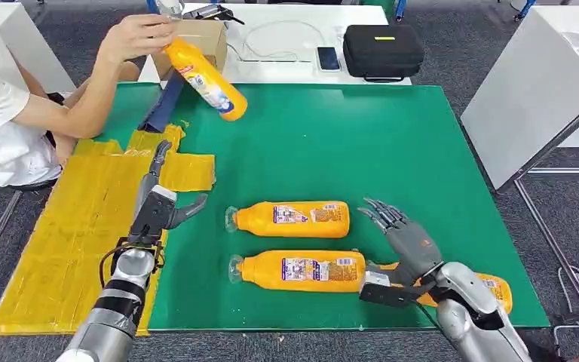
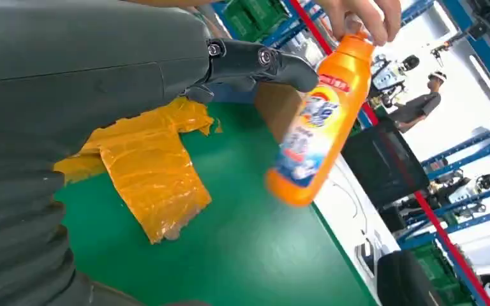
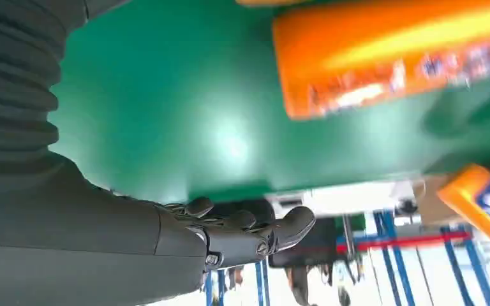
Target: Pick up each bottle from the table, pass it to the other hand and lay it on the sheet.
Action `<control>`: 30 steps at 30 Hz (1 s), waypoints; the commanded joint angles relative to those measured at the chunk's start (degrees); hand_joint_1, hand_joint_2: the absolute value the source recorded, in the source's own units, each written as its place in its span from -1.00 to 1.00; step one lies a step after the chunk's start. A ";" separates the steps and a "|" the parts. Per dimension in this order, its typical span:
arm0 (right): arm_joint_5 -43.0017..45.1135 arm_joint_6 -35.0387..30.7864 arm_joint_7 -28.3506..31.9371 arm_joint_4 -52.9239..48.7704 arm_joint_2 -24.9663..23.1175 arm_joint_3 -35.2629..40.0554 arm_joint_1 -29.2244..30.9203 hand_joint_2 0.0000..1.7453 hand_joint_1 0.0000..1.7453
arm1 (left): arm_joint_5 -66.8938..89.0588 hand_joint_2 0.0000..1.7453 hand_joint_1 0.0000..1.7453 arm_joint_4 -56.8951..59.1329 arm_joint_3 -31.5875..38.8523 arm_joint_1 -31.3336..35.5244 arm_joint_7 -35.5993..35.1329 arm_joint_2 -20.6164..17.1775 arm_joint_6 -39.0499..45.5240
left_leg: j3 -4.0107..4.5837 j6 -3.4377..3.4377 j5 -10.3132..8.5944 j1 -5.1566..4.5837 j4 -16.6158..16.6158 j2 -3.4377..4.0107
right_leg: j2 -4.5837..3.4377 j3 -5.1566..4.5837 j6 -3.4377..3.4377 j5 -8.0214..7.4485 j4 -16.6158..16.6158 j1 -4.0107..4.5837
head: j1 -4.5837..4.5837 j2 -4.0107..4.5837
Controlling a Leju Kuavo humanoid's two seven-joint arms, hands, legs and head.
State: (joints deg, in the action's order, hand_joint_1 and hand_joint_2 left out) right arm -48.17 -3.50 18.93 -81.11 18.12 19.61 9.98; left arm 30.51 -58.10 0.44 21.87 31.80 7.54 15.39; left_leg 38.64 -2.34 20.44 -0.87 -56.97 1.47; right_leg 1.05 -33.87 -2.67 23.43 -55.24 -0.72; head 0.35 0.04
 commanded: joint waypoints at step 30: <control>-6.33 1.44 -6.43 44.48 -19.69 19.14 35.01 1.00 -1.00 | -1.56 1.00 -1.00 10.88 -6.20 9.42 -0.23 1.77 -2.33 | -0.30 0.17 0.04 0.07 -0.13 -0.11 | -0.10 0.32 0.04 0.08 -0.14 0.01 | 0.00 0.00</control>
State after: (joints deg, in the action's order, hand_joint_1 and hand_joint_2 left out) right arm -54.71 -2.67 12.28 -46.03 0.37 34.95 40.39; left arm 29.22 -52.74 -4.33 27.85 31.63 9.77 13.18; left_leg 38.67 -2.41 20.28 -0.88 -56.98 1.46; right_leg 1.06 -33.87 -2.77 23.34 -55.28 -0.74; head 0.35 0.04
